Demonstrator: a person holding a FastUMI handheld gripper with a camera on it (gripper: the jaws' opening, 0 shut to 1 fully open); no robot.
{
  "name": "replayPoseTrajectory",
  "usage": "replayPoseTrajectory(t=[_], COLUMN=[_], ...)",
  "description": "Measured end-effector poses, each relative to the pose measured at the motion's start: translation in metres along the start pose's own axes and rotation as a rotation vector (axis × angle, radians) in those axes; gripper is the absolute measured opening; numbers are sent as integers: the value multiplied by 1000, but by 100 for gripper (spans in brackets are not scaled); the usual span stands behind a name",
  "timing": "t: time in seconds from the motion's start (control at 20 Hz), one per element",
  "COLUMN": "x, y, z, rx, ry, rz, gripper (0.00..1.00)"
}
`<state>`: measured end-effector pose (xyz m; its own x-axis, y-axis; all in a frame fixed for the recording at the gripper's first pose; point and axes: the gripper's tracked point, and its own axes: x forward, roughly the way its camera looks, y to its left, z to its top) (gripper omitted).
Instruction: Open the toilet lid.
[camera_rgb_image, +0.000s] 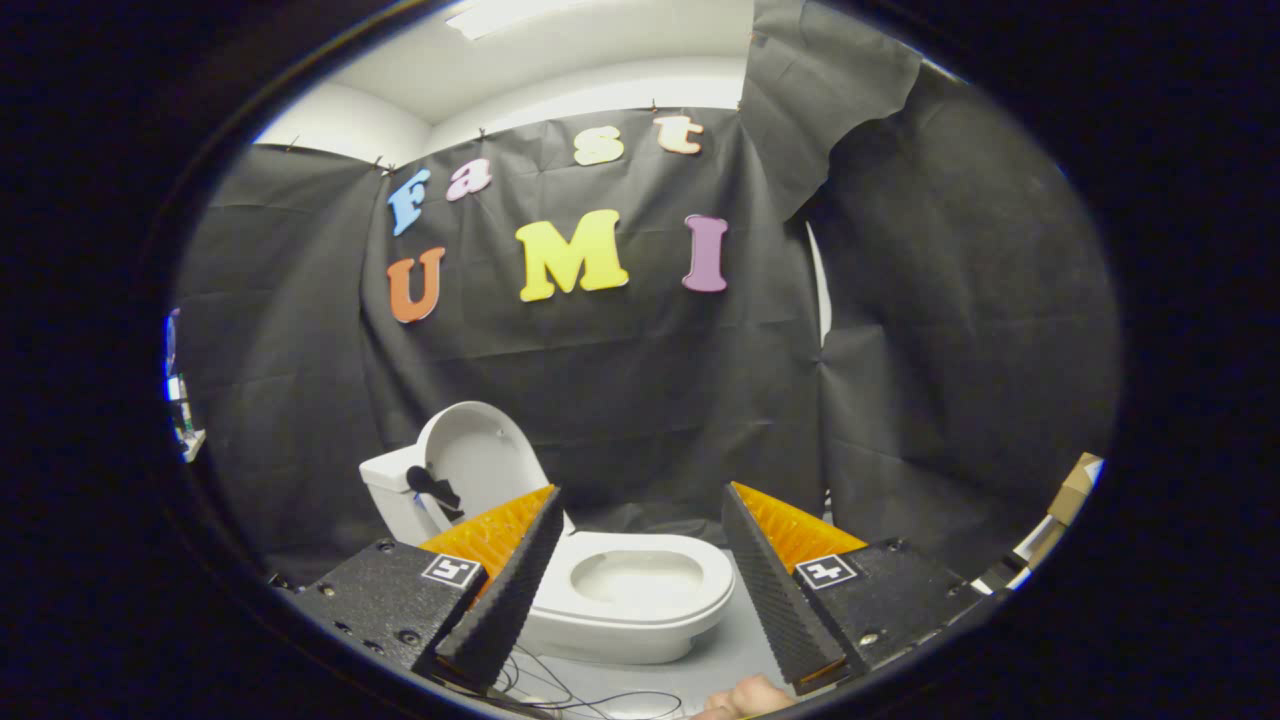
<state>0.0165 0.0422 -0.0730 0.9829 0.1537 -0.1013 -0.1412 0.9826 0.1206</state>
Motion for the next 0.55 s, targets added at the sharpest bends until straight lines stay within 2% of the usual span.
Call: replayPoseTrajectory(t=[0.2, 0.55], x=[-7, 4], y=[2, -6], z=[19, -15], rx=[-16, 6], ry=[-160, -109], rz=[17, 1], gripper=[99, 99])
